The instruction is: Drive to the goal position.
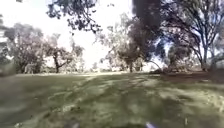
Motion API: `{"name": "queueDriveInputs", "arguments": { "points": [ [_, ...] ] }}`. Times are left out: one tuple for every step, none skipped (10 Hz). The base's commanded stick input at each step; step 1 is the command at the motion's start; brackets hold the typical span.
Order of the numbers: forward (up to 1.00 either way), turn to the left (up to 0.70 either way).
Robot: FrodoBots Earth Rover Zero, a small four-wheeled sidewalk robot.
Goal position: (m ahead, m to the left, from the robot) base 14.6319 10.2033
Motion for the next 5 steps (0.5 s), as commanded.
{"name": "queueDriveInputs", "arguments": {
  "points": [
    [0.7,0.0],
    [0.7,0.0],
    [0.7,0.0],
    [0.7,0.0],
    [0.7,0.0]
  ]
}}
